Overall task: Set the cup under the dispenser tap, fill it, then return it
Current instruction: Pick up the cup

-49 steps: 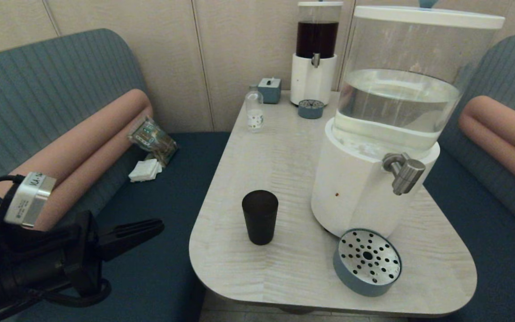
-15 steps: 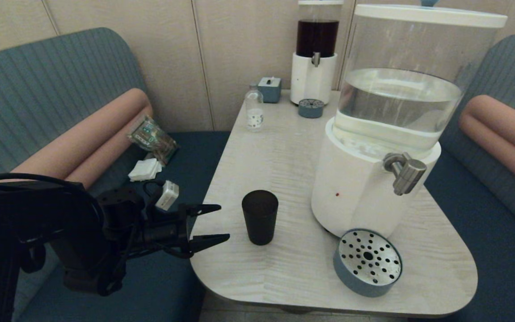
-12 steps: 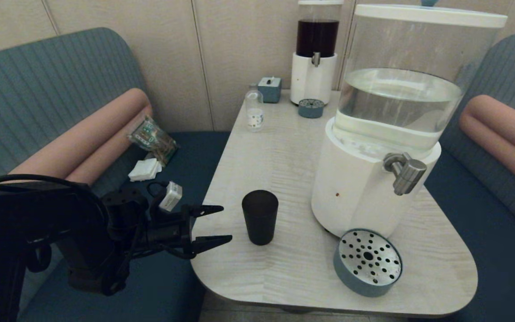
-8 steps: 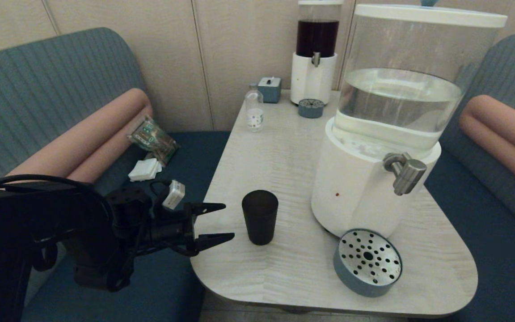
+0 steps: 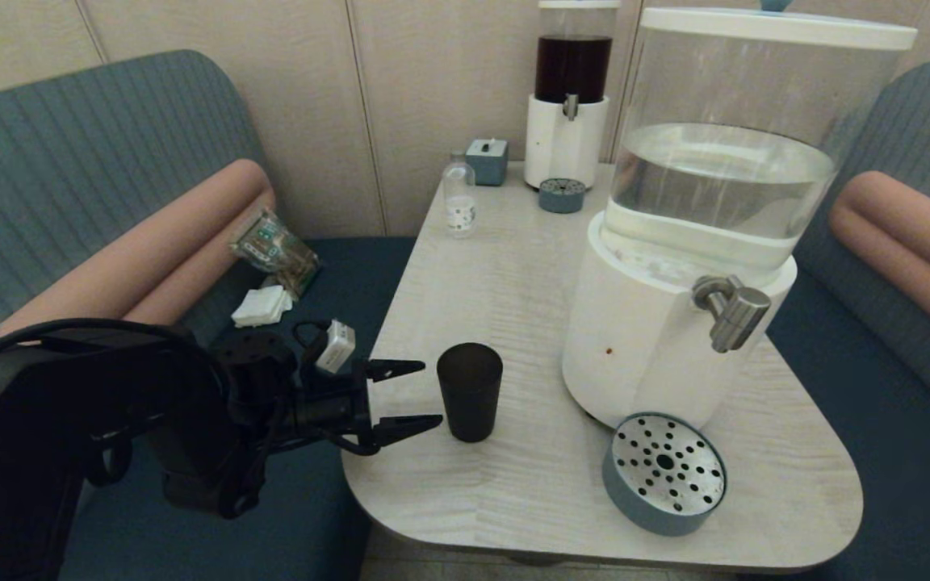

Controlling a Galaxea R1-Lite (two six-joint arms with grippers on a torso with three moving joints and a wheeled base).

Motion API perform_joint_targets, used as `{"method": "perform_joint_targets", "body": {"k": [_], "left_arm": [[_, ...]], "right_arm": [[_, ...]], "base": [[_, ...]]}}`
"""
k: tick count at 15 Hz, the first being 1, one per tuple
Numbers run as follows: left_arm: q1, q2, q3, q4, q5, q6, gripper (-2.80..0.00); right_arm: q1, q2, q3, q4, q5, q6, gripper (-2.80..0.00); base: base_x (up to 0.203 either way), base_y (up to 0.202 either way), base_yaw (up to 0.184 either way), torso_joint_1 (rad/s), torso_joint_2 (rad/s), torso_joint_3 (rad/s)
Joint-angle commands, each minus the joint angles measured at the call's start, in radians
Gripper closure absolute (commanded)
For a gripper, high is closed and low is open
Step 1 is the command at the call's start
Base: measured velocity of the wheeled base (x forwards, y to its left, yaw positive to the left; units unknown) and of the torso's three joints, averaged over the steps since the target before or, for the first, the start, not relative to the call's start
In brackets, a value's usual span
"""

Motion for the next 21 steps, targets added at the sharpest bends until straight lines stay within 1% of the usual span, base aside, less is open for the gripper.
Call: {"method": "perform_joint_targets", "body": {"k": [1,7,11,15,18,21], "left_arm": [[-0.009,0.019,-0.024,-0.009,-0.004,0.001,-2.8],[-0.026,0.042,-0.056,-0.009,-0.004,-0.007,-2.8],[-0.047,0.064,-0.119,-0.009,-0.002,-0.022,-2.8],[-0.089,0.097,-0.162,-0.009,0.038,-0.034,-2.8],[-0.097,0.103,-0.165,-0.009,0.05,-0.034,-2.8],[-0.104,0.12,-0.184,-0.009,0.157,-0.025,-2.8]], "right_arm": [[0.0,0.0,0.0,0.0,0.0,0.0,0.0],[0.0,0.0,0.0,0.0,0.0,0.0,0.0],[0.0,0.0,0.0,0.0,0.0,0.0,0.0],[0.0,0.0,0.0,0.0,0.0,0.0,0.0],[-0.001,0.0,0.0,0.0,0.0,0.0,0.0],[-0.001,0.0,0.0,0.0,0.0,0.0,0.0]], "base": [[0.0,0.0,0.0,0.0,0.0,0.0],[0.0,0.0,0.0,0.0,0.0,0.0],[0.0,0.0,0.0,0.0,0.0,0.0],[0.0,0.0,0.0,0.0,0.0,0.0],[0.0,0.0,0.0,0.0,0.0,0.0],[0.0,0.0,0.0,0.0,0.0,0.0]]}}
